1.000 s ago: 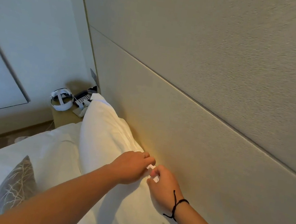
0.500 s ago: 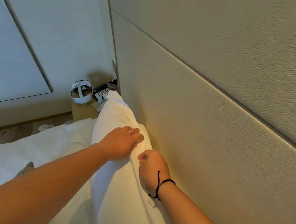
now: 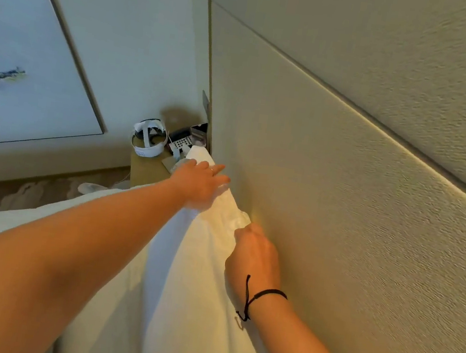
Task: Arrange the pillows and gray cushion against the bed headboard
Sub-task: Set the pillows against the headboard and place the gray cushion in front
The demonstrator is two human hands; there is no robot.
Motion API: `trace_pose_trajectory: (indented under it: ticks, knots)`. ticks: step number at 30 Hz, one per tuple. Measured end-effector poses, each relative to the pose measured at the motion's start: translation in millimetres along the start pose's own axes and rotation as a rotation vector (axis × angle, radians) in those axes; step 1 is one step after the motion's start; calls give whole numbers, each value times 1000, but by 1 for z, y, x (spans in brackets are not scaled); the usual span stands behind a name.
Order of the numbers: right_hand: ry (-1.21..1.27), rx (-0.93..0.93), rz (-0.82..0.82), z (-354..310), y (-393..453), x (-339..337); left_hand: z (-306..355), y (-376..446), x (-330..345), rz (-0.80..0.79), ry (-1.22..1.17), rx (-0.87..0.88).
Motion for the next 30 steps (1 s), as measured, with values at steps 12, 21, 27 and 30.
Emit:
trace_pose_trajectory:
  ticks: [12,21,27,30]
  knots:
    - [-41,39,12,3,15,8,-54,40,-39,-96,50,-279]
    - [-136,107,35,0,14,2,-80,77,-51,334,-1072,-482]
    - [-194,107,48,3,14,2,-34,37,-30,269,-602,-75]
    - [-165,92,48,1,13,-1,-1,4,-31,63,-377,265]
Point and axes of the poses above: each hand's wrist, its own y-axis towards the middle knuckle, its own x-axis out of the palm, z = x × y, the point moved 1 cm from there along y, towards the middle knuckle, and after that the axes turned 10 degrees about -z, right-handed, at the moved point
